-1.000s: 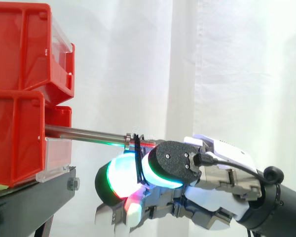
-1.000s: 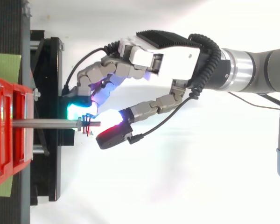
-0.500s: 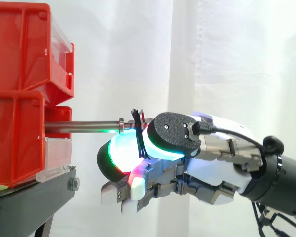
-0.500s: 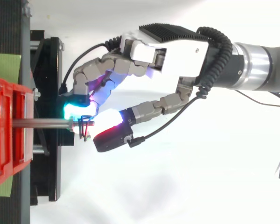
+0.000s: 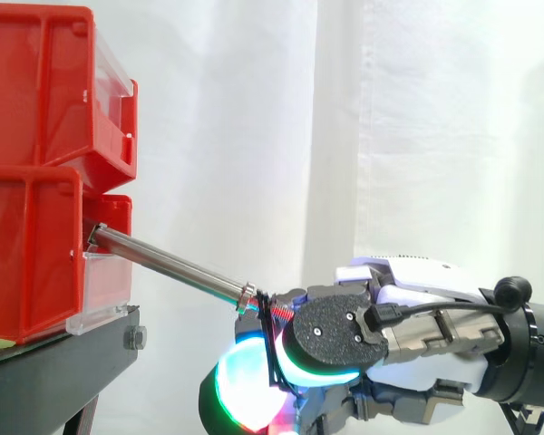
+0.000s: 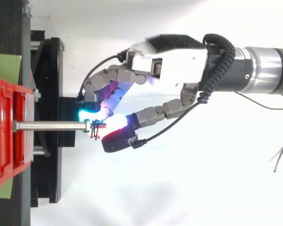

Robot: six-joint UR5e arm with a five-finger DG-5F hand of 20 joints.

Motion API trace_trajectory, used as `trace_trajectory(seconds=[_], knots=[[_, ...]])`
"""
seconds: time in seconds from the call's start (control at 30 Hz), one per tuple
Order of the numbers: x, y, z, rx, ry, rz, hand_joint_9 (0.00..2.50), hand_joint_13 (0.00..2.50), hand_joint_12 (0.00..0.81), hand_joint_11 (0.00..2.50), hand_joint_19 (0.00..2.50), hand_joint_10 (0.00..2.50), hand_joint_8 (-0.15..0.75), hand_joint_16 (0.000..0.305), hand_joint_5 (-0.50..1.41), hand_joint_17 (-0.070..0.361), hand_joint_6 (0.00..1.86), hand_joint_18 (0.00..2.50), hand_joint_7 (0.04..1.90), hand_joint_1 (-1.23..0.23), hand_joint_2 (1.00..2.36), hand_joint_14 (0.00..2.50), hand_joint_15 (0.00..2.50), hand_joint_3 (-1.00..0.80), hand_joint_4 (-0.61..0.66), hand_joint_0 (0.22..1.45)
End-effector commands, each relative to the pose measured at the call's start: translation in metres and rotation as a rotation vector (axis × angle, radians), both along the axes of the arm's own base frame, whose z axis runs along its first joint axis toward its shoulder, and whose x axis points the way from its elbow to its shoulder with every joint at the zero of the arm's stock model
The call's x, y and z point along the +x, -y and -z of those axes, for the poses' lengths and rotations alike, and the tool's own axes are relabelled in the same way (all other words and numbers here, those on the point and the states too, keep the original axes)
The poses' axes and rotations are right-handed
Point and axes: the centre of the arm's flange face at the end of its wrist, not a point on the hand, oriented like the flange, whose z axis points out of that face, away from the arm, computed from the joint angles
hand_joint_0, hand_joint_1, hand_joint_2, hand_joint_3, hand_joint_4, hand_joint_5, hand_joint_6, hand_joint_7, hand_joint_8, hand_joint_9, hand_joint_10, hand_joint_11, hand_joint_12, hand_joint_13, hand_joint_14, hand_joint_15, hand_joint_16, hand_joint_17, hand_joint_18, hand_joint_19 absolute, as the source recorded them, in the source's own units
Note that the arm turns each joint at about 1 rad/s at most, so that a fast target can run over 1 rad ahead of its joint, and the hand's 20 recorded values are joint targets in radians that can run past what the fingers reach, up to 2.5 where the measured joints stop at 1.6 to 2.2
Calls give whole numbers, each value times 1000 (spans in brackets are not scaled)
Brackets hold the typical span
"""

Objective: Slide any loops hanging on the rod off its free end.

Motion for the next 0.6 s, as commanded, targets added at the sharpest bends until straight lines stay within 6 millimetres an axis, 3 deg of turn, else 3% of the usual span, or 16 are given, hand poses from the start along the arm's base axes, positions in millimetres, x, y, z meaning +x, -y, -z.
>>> trace_trajectory(seconds=[0.0,0.57], knots=[[-2,-1,2,2,-23,-2,983,792,375,485,445,10,350,66,-206,148,855,789,1031,-722,1015,7,219,25,247,615],[-17,-2,-35,-2,-116,22,972,774,366,498,463,13,344,64,-202,143,835,757,1066,-702,1020,7,227,-75,243,579]])
